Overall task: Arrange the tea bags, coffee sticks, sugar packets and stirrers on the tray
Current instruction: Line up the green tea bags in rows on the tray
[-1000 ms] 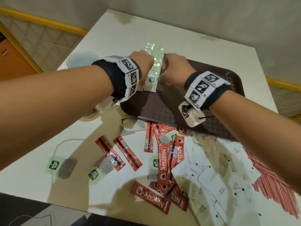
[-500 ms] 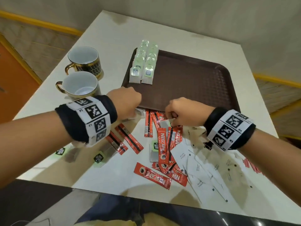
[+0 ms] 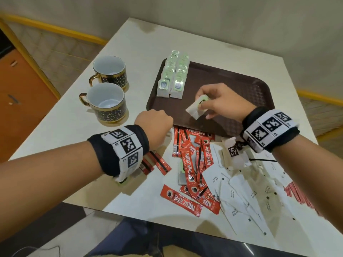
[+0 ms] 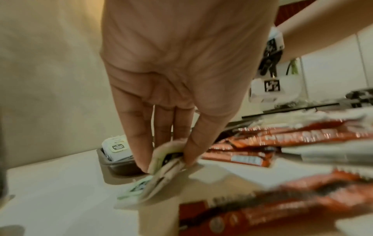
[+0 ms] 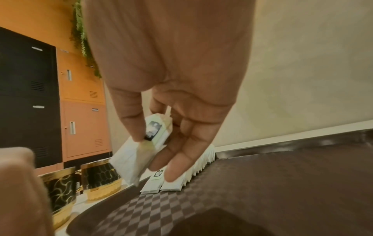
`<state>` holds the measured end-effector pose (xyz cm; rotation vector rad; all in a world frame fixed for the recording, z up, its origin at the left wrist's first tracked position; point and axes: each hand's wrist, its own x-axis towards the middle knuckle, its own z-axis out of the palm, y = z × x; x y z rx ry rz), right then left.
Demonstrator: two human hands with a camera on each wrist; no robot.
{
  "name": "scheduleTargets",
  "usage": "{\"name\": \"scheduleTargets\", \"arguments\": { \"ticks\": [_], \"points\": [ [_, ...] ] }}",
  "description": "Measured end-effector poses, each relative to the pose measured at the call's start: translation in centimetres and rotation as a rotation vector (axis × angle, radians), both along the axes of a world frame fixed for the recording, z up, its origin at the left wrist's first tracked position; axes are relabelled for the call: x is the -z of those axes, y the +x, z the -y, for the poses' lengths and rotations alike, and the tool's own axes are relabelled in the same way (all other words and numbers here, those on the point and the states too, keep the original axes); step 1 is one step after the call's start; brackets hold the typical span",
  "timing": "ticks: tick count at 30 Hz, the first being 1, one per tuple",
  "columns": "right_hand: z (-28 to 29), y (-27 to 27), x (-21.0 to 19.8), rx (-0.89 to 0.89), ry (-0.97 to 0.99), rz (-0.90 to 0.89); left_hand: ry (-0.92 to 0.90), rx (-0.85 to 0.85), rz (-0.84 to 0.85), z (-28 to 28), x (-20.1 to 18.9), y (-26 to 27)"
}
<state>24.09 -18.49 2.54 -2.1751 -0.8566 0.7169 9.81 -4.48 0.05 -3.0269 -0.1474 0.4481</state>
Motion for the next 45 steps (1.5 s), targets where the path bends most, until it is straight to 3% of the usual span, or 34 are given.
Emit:
{"name": "scheduleTargets", "arguments": {
  "ticks": [10, 15, 25, 30, 35, 45],
  "points": [
    [-1.3, 3.5, 1.5, 0.158, 0.043, -0.017, -0.326, -0.099, 0.136, -3.8, -3.6, 1.8],
    [-2.1, 5.2, 1.9, 0.213, 0.06, -0.008, -0.254, -0.126, 0.259, -5.5, -6.1, 5.4],
    [-6.3, 6.9, 3.2, 0.184, -0.022, -0.067, -0.101, -0.154, -0.07, -6.2, -5.2, 12.7],
    [-8.0, 6.7, 4.0, 0.139, -0.069, -0.131, -0.071, -0.106, -0.082, -5.6, -4.4, 14.4],
    [-8.7, 7.4, 4.6, 0.226, -0.057, -0.173, -0.079, -0.104, -0.108, -5.1, -3.9, 16.0],
    [-8.8, 8.2, 4.2, 0.148, -0.152, -0.046, -0.098, -0.081, -0.097, -7.5, -2.9, 16.8]
  ]
}}
